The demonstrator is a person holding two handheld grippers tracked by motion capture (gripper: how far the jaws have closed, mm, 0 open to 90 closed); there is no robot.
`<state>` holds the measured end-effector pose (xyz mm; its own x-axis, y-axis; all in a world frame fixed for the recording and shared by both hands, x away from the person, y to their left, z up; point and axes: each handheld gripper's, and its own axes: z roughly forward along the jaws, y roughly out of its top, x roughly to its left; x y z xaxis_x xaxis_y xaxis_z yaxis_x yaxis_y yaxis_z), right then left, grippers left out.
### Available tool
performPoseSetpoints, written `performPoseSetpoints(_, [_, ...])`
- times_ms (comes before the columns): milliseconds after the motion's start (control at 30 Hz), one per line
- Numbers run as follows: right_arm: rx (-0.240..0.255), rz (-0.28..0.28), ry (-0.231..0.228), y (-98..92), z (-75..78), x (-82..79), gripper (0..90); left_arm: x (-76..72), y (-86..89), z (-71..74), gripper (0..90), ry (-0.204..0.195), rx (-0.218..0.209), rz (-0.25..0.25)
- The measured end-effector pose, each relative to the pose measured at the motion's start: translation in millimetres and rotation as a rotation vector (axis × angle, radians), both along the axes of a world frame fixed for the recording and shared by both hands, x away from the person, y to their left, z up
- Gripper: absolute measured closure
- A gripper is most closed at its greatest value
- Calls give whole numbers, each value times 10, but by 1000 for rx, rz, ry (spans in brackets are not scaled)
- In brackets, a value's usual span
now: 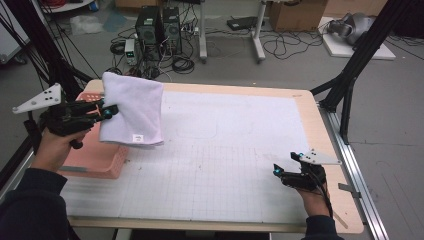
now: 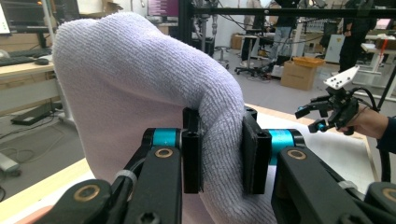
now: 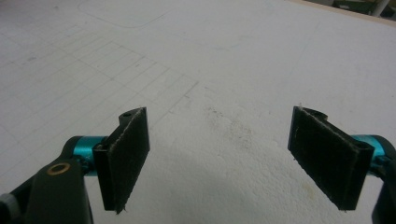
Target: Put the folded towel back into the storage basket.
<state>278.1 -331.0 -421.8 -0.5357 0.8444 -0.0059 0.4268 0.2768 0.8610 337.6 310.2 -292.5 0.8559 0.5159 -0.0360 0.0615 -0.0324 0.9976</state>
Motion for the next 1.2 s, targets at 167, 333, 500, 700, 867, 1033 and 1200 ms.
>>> performPoseSetpoints(167, [-4, -2, 0, 19, 1, 0, 197, -17, 202, 34, 734, -8, 7, 18])
performPoseSetpoints(333, [-16, 1, -1, 34, -2, 3, 197, -21, 409, 104, 734, -7, 27, 27])
performPoseSetpoints(500, [-22, -1, 3, 50, -6, -1, 196, -24, 595, 187, 733, -6, 39, 55])
performPoseSetpoints(700, [-29, -2, 6, 53, -11, 1, 197, -55, 776, 188, 734, -3, 44, 87])
performPoseSetpoints(867, [-31, -3, 10, 67, -12, 1, 197, -92, 917, 195, 734, 1, 51, 110])
performPoseSetpoints(1033, [-39, -5, 8, 70, -15, 6, 197, -103, 1020, 196, 733, 14, 74, 123])
performPoseSetpoints(1200, [-37, 1, 9, 84, -12, 2, 196, -114, 1113, 153, 733, 26, 84, 132])
